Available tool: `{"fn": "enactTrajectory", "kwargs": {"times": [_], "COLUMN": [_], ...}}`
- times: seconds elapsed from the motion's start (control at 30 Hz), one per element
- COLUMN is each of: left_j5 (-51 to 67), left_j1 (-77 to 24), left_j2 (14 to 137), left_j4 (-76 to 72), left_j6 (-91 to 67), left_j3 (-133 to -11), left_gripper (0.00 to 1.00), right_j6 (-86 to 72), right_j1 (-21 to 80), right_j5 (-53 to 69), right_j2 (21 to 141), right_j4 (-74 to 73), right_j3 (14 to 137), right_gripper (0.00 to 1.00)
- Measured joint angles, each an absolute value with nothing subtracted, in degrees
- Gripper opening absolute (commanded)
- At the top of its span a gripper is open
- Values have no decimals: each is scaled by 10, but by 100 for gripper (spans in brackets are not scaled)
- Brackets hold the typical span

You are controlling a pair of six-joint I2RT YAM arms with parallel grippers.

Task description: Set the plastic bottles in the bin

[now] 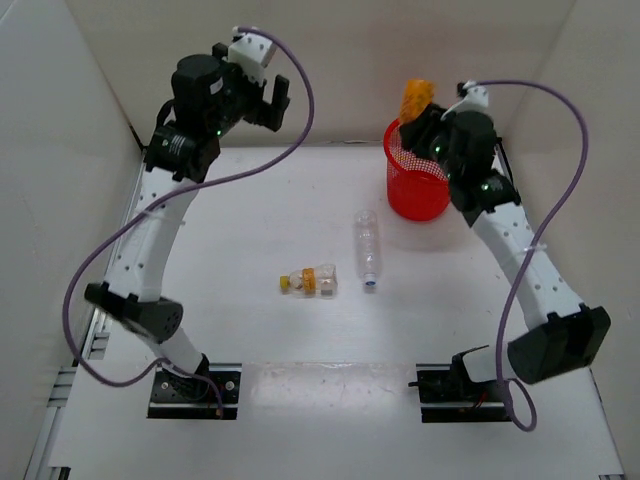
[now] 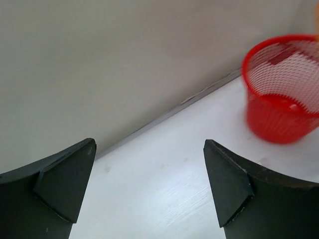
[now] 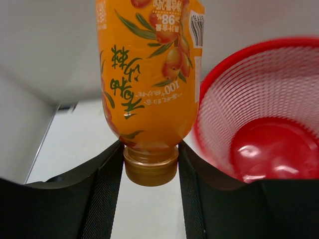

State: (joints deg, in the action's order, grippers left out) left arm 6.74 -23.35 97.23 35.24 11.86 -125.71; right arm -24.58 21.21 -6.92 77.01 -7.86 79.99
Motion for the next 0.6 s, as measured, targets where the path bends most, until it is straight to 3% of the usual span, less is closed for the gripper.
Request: {"fn": "enactTrajectory", "kwargs": {"times": [0.17,0.27,0.3,0.33,0.43,0.6], "left_j5": [-45,-112,-131,-151,-194,-209], "left_j1": [-234,-235,-235,-235,-233,-220], "left_j2": [803,735,725,716,702,681], "left_j4": [340,349,350,350,361,377], "left_j6": [211,245,252,258,271,277], "left_j3": [-1011,-880,-849,-814,-736,-685], "left_gripper": [100,100,100,100,100,100], "right_j6": [-242,-238,-238,-238,-238,-215], "right_j1": [146,143,143,143,142,138], "right_j5": [-150,-179,-185,-191,-204,-224], "right_j2": [894,944,961,975,1008,1016], "right_j4": [-169,-215,-233,-247,-284,-312], "right_j3": [956,967,967,967,967,982], "right_gripper": [0,23,37,57,80,90]}}
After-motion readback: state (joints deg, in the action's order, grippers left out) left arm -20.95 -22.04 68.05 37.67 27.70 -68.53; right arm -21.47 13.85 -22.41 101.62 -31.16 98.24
